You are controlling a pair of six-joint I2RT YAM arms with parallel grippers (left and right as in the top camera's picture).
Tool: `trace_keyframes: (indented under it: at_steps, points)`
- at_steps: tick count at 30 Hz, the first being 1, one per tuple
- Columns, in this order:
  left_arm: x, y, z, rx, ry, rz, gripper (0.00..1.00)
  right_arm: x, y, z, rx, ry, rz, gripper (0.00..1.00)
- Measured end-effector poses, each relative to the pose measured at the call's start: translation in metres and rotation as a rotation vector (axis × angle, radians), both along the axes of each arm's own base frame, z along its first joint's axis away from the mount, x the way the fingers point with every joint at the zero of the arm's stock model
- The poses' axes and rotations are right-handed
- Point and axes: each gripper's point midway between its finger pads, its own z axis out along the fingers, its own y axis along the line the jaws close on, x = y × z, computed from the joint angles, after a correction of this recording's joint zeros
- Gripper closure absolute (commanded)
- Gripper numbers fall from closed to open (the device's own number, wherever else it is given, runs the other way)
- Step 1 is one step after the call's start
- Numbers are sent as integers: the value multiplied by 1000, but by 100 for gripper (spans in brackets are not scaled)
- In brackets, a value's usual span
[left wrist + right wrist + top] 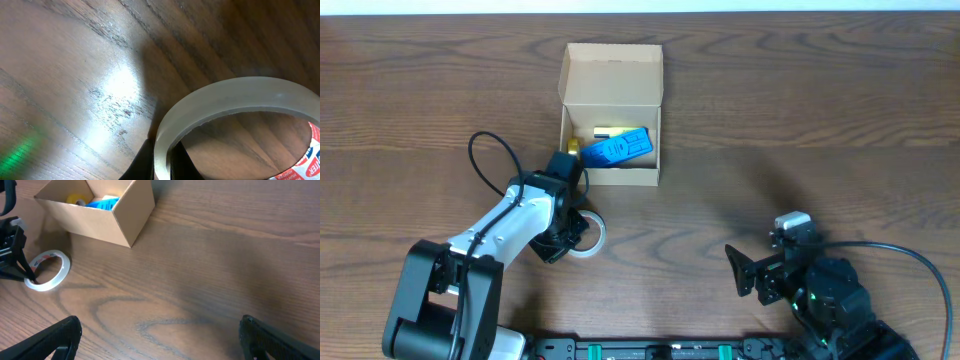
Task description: Pack container
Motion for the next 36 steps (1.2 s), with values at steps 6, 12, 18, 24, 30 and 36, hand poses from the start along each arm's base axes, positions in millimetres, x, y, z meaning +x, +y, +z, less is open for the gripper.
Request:
trace_keyframes:
  at_steps: [6, 12, 18, 24, 30, 36]
  points:
    - [-16, 9, 2, 43, 59, -5, 94, 0, 0, 0, 0, 0, 0, 1]
    - [-34, 19, 19, 67, 62, -18, 94, 0, 0, 0, 0, 0, 0, 1]
    - [-21, 13, 57, -8, -125, -68, 95, 0, 0, 0, 0, 0, 0, 1]
    - [16, -2, 117, -79, -312, -114, 95, 0, 0, 0, 0, 0, 0, 1]
    - [75, -17, 194, -108, -551, -160, 95, 0, 0, 0, 0, 0, 0, 1]
    - [128, -31, 211, -95, -615, -211, 94, 0, 0, 0, 0, 0, 0, 1]
